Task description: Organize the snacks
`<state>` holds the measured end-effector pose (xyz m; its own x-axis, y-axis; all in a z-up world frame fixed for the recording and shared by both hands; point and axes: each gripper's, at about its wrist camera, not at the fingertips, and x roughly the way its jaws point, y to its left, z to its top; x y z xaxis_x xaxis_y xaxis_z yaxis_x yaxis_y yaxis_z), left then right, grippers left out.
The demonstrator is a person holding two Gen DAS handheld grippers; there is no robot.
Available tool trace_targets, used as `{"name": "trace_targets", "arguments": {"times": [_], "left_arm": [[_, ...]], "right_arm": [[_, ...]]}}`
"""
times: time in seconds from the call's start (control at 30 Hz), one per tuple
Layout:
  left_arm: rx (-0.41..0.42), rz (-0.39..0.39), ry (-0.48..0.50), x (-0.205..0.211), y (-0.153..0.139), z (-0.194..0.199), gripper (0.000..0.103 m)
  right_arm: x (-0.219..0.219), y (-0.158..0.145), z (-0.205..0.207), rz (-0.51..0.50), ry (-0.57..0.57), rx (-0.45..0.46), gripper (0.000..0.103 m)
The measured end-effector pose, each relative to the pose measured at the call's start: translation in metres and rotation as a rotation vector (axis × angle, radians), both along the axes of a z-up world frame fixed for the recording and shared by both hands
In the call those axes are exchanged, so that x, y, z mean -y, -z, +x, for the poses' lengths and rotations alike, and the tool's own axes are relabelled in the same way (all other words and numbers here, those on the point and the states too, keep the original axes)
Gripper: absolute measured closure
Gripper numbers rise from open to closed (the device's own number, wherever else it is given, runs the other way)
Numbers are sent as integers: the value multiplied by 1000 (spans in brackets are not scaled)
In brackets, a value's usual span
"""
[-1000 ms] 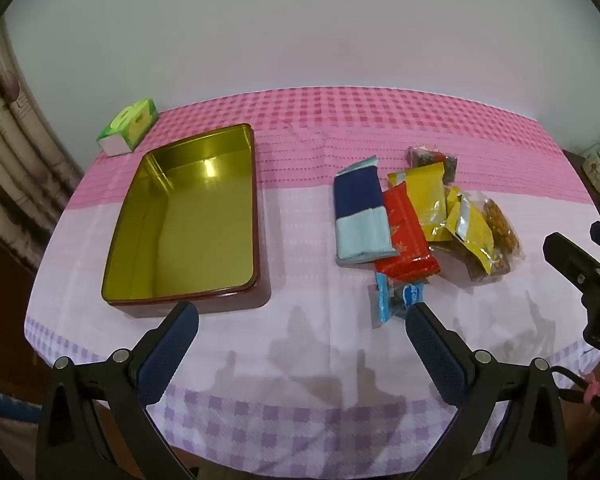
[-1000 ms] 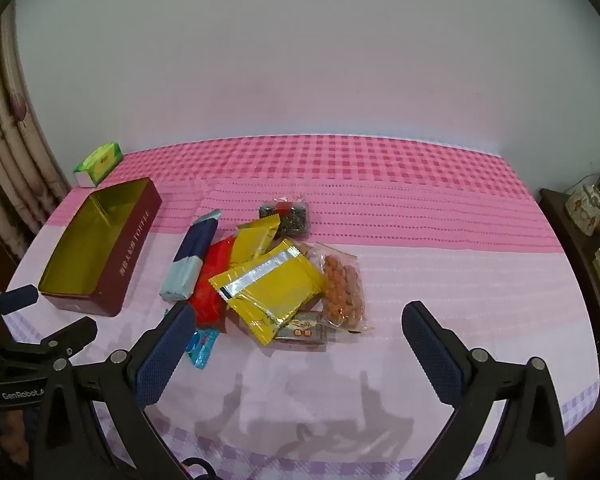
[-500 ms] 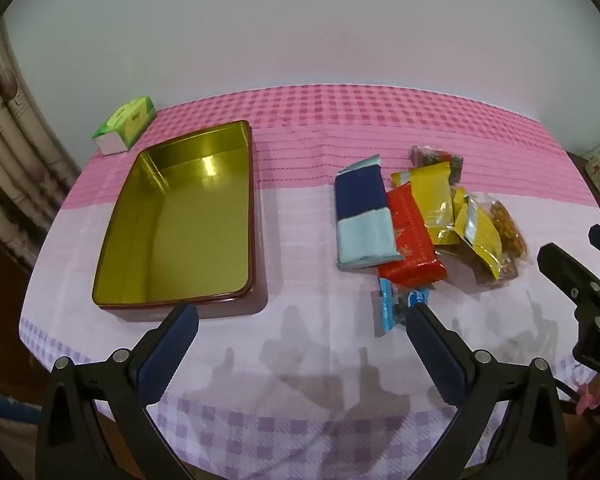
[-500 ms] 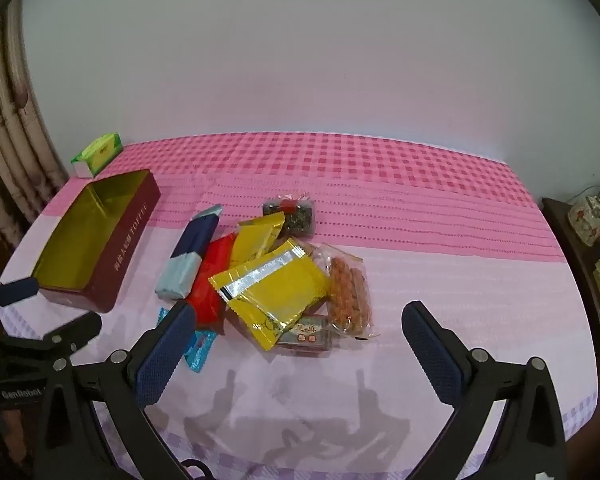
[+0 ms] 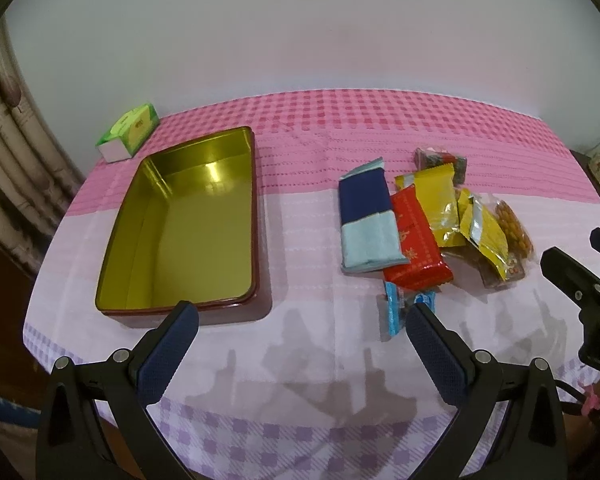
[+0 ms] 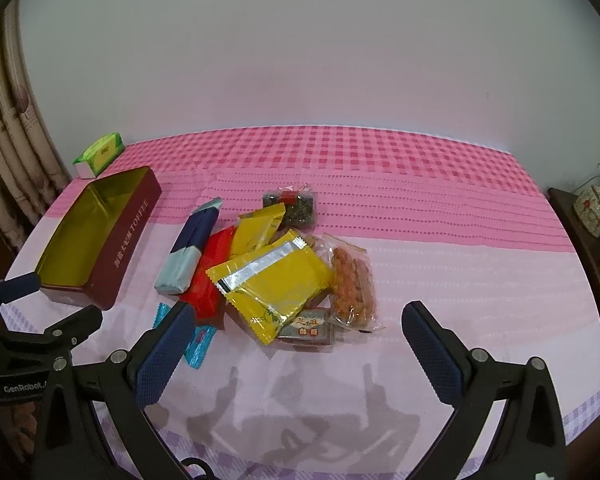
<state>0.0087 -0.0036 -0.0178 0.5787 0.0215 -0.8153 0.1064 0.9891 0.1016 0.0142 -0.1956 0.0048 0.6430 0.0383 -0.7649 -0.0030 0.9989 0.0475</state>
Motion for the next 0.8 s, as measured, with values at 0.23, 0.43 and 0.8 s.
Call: {"name": "trace_targets", "arguments": {"times": [0.23,0.43,0.8], "left_arm": [[-6,-29,15,0,0,-1,0],[-19,-20,13,3,4,-2,0],[-28,-4,3,2,6,-5,0]], "right_arm": [[-5,3,-1,-11,-14,-1,1],[-8,4,-1,-19,-20,-5,1],[-8,5,0,-17,-19,-6,1]]}}
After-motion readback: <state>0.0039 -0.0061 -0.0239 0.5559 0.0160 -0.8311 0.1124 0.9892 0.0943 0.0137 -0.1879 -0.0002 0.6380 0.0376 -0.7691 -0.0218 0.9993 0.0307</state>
